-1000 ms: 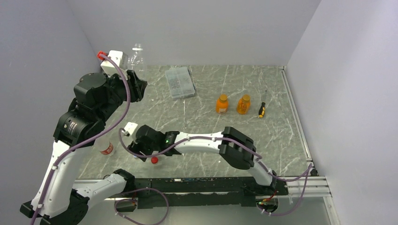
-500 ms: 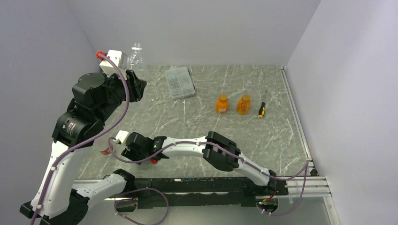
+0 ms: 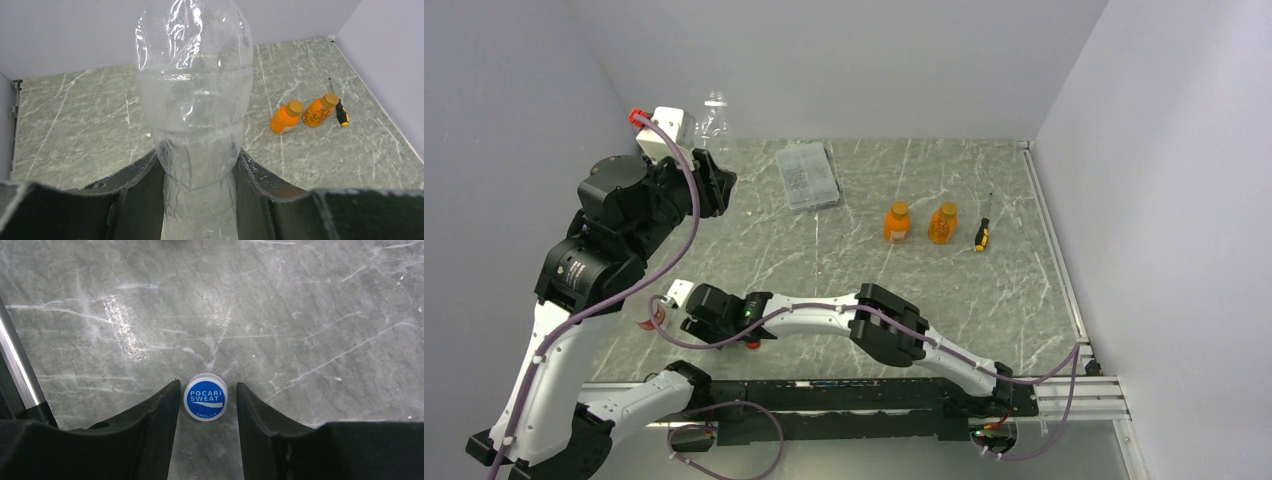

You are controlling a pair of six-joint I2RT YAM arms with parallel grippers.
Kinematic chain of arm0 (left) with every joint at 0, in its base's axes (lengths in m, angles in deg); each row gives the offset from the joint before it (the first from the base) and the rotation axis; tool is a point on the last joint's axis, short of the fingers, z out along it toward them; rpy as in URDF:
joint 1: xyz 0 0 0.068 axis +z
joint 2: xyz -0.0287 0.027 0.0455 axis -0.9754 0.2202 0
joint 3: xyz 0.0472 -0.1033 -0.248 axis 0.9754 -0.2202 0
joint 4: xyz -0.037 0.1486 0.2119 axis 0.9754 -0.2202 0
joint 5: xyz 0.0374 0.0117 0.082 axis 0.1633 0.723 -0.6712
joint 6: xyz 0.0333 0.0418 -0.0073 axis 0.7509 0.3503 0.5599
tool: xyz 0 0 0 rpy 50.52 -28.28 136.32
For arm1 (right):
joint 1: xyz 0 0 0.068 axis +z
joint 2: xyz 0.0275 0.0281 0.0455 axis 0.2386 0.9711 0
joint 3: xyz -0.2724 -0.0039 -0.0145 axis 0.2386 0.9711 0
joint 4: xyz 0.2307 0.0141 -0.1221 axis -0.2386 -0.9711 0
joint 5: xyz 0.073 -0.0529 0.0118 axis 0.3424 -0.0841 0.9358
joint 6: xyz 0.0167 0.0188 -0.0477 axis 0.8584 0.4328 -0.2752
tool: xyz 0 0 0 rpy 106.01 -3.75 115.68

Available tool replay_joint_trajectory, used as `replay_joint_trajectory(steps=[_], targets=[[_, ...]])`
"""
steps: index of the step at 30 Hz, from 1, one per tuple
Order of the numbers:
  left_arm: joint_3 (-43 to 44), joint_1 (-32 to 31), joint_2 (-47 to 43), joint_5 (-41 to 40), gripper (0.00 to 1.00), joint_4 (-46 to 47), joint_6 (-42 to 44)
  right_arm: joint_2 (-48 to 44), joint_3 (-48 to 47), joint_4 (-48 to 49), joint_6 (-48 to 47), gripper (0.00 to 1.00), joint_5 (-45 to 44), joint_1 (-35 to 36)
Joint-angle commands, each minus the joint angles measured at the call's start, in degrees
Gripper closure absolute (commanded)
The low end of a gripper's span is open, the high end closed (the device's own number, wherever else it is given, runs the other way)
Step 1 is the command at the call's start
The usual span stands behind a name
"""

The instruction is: Screw on the bottle caps

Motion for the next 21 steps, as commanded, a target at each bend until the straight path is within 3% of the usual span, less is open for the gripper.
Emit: replay_joint_trajectory(steps=[1,10,21], targets=[[1.11,0.11,-0.33,-0.61,0.58,1.42,0.92,-0.42,-0.94,-0.92,-0.39,0.54,-1.94,0.46],[-3.15,0.11,-0.95,0.45,0.57,3.85,1.42,-6.24,5.30,0.42,1.12,0.80,-3.18,-0.48],[-9.99,0.11,-0.94,8.25,0.57,11.85,2.95,-28.06,24.28,1.88,10.26,0.86,0.27,-9.71]])
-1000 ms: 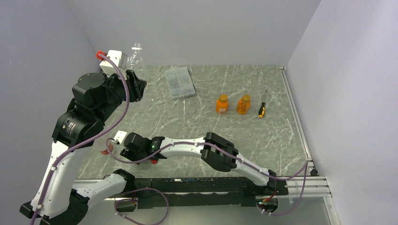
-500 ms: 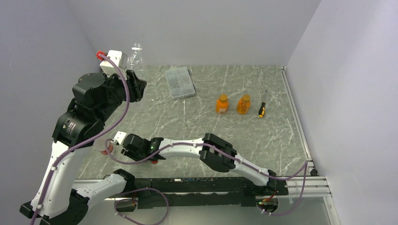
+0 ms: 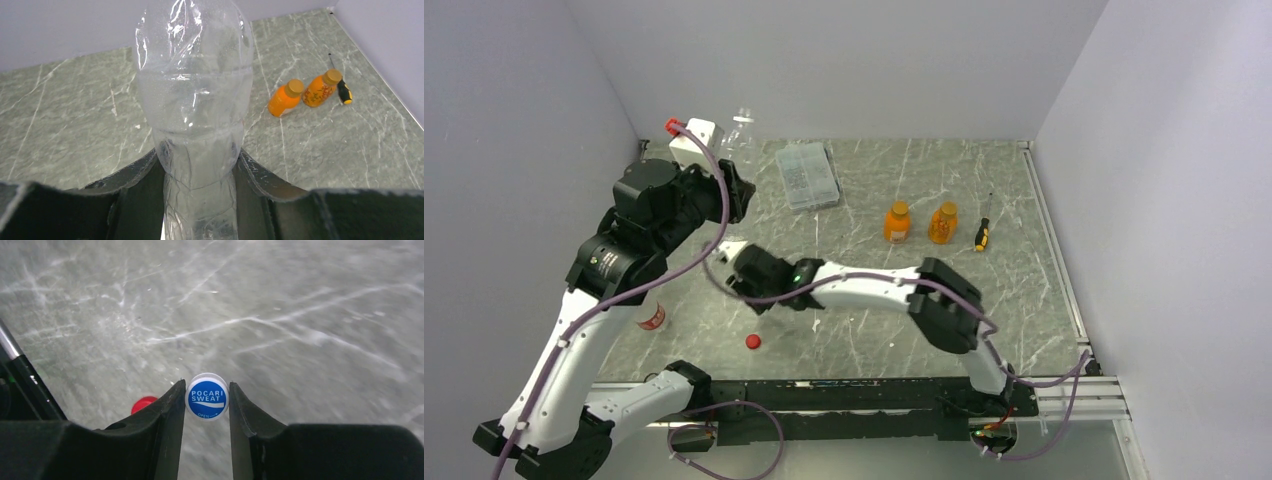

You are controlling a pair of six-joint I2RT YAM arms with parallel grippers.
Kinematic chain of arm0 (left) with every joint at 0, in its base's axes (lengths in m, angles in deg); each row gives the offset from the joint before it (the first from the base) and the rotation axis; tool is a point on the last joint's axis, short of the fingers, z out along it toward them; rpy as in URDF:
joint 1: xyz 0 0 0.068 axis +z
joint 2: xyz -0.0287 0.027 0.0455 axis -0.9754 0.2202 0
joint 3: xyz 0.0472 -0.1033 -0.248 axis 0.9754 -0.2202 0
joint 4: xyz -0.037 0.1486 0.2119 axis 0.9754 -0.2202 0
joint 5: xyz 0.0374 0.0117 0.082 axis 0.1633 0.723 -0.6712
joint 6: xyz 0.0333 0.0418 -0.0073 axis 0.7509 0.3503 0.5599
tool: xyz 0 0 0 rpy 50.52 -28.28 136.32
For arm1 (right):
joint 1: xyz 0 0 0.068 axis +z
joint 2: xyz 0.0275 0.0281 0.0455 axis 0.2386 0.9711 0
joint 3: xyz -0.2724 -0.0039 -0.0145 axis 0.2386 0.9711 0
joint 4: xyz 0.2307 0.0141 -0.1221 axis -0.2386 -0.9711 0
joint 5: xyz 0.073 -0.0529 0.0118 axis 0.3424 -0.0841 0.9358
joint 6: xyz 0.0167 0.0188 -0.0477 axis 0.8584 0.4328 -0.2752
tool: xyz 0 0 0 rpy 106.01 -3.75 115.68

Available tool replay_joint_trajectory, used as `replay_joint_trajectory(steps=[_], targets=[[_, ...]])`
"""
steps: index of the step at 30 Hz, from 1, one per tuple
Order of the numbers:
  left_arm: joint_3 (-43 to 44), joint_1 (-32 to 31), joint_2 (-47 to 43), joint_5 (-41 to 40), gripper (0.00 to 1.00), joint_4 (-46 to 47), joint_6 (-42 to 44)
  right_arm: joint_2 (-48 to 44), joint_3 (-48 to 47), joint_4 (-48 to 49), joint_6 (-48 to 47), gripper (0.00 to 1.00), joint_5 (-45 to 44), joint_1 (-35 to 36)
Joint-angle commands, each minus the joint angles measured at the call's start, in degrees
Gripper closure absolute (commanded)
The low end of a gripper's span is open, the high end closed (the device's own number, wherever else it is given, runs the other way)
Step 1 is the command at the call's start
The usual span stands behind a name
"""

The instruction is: Screw on the bottle caps

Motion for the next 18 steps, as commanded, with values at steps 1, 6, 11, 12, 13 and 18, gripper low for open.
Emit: replay_joint_trajectory(steps=[1,6,11,12,13,18], targets=[[-2.31,0.11,-0.75,5.24,0.57,8.23,1.85,-11.42,5.21,1.03,5.70,0.86,0.34,-4.00],[-2.85,0.11,1.04,10.64,0.57,9.36,3.77,-23.06,12.95,-1.47,8.98,0.87,0.37,-9.45],[-4.62,0.11,3.24,21.37,0.58,9.64,6.64,-36.08,19.30,-5.74,11.88,0.88,1.73,-15.40],[-5.15,0.11,3.54,22.66,0.59,9.60,6.97,-39.02,21.01,-5.96,12.59,0.87,2.72,-16.92],[-5.74,0.11,3.74,24.10,0.59,9.63,7.53,-41.71,22.42,-6.17,12.99,0.87,4.08,-18.37],[-9.14,0.11,3.06,31.15,0.62,11.28,9.20,-51.84,26.13,-9.86,12.81,0.86,7.48,-23.67]])
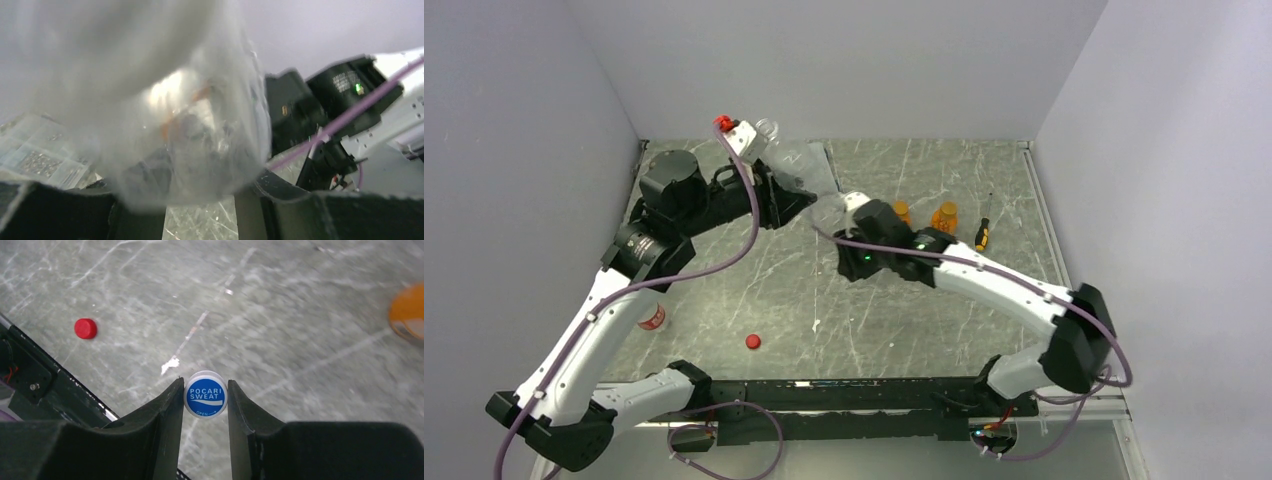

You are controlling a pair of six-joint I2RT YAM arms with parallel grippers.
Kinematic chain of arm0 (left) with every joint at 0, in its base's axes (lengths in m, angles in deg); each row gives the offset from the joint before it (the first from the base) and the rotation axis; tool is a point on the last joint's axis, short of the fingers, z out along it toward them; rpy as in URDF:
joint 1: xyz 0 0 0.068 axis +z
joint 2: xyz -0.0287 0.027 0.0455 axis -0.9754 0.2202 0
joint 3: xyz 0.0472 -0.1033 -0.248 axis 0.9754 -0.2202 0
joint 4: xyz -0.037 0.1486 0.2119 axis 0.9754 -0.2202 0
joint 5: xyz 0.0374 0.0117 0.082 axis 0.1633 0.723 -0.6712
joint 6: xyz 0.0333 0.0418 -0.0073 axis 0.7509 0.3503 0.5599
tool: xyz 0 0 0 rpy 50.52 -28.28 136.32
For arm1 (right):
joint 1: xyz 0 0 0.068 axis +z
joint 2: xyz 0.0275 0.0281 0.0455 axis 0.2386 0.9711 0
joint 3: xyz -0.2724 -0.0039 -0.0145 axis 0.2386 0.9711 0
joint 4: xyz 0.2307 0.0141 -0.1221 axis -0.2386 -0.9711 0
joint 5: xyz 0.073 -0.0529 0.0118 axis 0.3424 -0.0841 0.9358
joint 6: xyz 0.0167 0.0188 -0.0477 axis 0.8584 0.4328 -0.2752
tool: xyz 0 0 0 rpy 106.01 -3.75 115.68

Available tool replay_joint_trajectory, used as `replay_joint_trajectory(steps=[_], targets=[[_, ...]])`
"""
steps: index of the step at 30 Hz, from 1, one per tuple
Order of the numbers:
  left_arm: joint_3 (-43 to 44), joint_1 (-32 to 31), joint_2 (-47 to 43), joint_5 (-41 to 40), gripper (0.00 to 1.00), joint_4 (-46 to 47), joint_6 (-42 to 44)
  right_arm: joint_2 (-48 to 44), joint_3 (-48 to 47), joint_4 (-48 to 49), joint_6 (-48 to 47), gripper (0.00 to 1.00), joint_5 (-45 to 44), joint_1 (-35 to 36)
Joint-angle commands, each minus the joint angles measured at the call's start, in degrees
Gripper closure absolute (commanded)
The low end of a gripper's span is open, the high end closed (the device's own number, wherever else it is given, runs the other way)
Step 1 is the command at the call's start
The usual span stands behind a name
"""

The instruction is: Screw on the bottle caps

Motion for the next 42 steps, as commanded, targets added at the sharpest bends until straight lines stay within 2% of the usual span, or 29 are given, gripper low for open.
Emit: replay_joint_trajectory(steps=[1,5,12,14,15,21,27,30,33,36,38,42], targets=[[-4.24,2.40,-1.15,3.36,0.62,-7.74,10.82,-14.25,0.13,1.98,5.35,0.86,3.45,-5.68],[-6.46,2.32,-1.46,6.88,0.63,-7.60,11.98,-17.84,1.58,0.62,4.97,0.84,10.28,-9.03],[-8.60,2.38,-1.77,2.53,0.63,-6.77,10.01,-18.73,6.89,1.25,6.92,0.85,9.17,-9.21],[-9.96,2.38,-1.82,0.07,0.62,-6.54,6.45,-19.46,8.18,1.81,7.58,0.85,8.08,-9.21],[-10.95,2.37,-1.83,0.00,0.60,-5.73,5.20,-19.82,8.70,2.20,7.71,0.85,7.88,-9.25],[-14.14,2.31,-1.43,-7.89,0.27,-3.64,-0.90,-21.40,7.59,-0.41,8.17,0.85,3.99,-9.21],[-17.11,2.27,2.33,-13.67,0.14,1.23,-8.67,-22.98,4.37,-3.65,8.48,0.84,-1.81,-9.25],[-17.70,1.44,7.17,-9.75,0.13,3.21,-8.45,-22.59,4.90,-3.80,9.38,0.84,-3.43,-9.38],[-18.11,-2.50,9.31,-14.65,0.12,-2.33,-12.16,-22.19,6.62,-4.32,10.54,0.85,-2.83,-9.39],[-24.97,-10.87,5.45,-20.50,0.13,-0.48,-17.64,-23.75,10.21,-4.03,12.03,0.84,-4.56,-9.59],[-26.95,-17.24,4.06,-25.97,0.12,-4.19,-19.89,-23.32,12.08,-4.55,13.55,0.83,-5.10,-9.81],[-32.50,-23.54,2.83,-28.32,0.12,-5.61,-28.48,-19.14,18.70,0.29,17.29,0.83,-1.91,-9.83]])
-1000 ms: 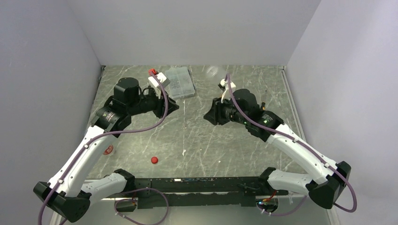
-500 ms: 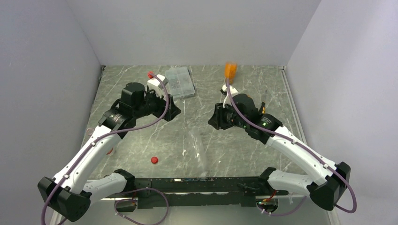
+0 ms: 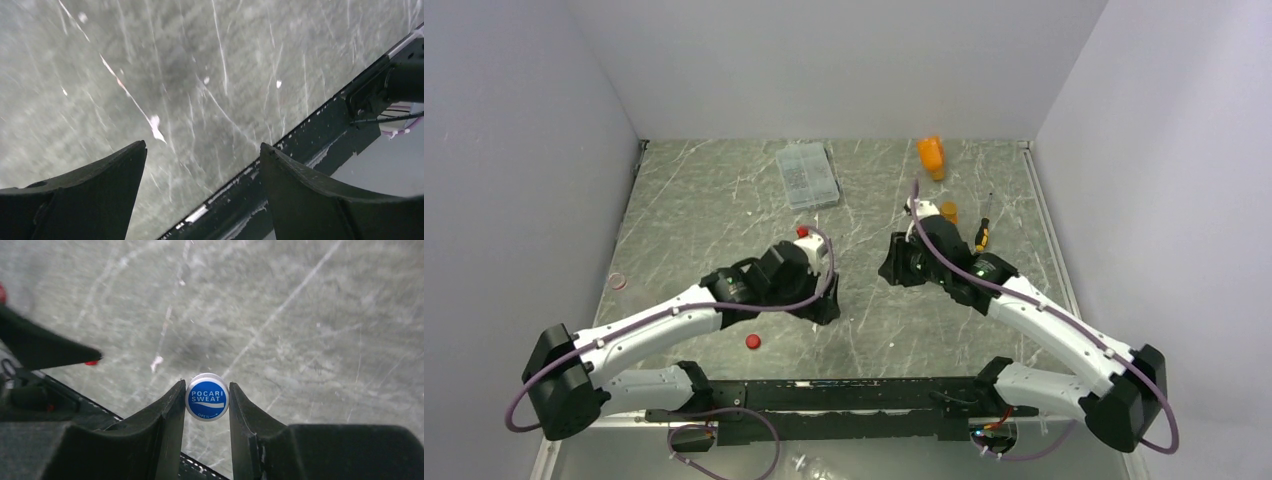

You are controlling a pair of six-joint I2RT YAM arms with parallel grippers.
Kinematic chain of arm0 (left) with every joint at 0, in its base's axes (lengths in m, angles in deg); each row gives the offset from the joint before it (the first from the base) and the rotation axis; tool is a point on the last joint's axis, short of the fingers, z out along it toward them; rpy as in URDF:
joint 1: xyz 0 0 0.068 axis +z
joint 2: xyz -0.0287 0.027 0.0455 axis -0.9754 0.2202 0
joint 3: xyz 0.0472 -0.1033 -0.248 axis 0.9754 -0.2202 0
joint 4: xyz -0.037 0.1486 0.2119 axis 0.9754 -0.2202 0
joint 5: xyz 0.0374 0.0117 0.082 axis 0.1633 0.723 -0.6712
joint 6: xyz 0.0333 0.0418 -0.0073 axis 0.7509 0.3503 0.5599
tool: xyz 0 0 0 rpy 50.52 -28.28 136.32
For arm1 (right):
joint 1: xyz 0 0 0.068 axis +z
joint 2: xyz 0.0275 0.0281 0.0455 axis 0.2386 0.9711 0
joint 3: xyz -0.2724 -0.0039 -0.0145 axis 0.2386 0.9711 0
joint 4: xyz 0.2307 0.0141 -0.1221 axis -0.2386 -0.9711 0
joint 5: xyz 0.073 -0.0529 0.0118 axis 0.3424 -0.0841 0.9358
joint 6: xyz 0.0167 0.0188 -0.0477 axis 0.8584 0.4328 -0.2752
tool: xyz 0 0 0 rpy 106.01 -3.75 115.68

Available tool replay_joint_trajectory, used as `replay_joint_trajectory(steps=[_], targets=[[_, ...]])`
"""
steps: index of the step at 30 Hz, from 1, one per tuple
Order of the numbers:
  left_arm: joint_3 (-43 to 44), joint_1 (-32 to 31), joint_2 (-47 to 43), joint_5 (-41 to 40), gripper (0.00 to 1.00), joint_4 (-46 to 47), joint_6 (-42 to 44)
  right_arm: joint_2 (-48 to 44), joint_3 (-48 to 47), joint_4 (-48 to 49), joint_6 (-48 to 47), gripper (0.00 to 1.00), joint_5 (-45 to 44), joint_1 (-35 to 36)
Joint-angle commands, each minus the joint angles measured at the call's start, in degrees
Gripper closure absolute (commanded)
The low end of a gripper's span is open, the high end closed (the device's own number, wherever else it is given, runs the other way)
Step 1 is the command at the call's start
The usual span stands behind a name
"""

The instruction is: Screw on the bottle caps

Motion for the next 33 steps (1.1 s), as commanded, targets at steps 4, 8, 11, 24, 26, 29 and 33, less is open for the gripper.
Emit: replay_joint_trajectory(steps=[4,8,11,24,26,29,33], targets=[[-6.72,-5.88,-5.99,-11.85,0.08,-3.15,-15.07,6.71,9.41,6.17,5.41,0.45,0.82,-0.27],[-7.66,-5.85,-8.67,-17.81,0.06,-4.42,-18.56,4.72,10.00,4.94,4.77,0.25,1.03,0.25],[-6.27,-5.36,-8.62,-23.34,0.05,-8.49,-22.22,3.99,10.31,4.09,5.24,0.18,1.09,0.65],[7.60,9.71,-15.84,-44.62,0.01,-32.02,-26.83,12.74,6.88,11.07,7.48,0.13,1.17,10.55],[13.64,9.77,-14.95,-49.59,0.01,-37.69,-26.99,13.67,6.09,11.94,6.74,0.13,1.79,10.72],[21.97,9.81,-14.67,-57.12,0.01,-47.99,-29.80,14.87,4.96,12.71,5.60,0.13,2.37,10.83],[30.20,9.81,-14.21,-65.77,0.01,-65.91,-41.77,15.86,3.75,13.46,4.51,0.12,2.72,10.84]])
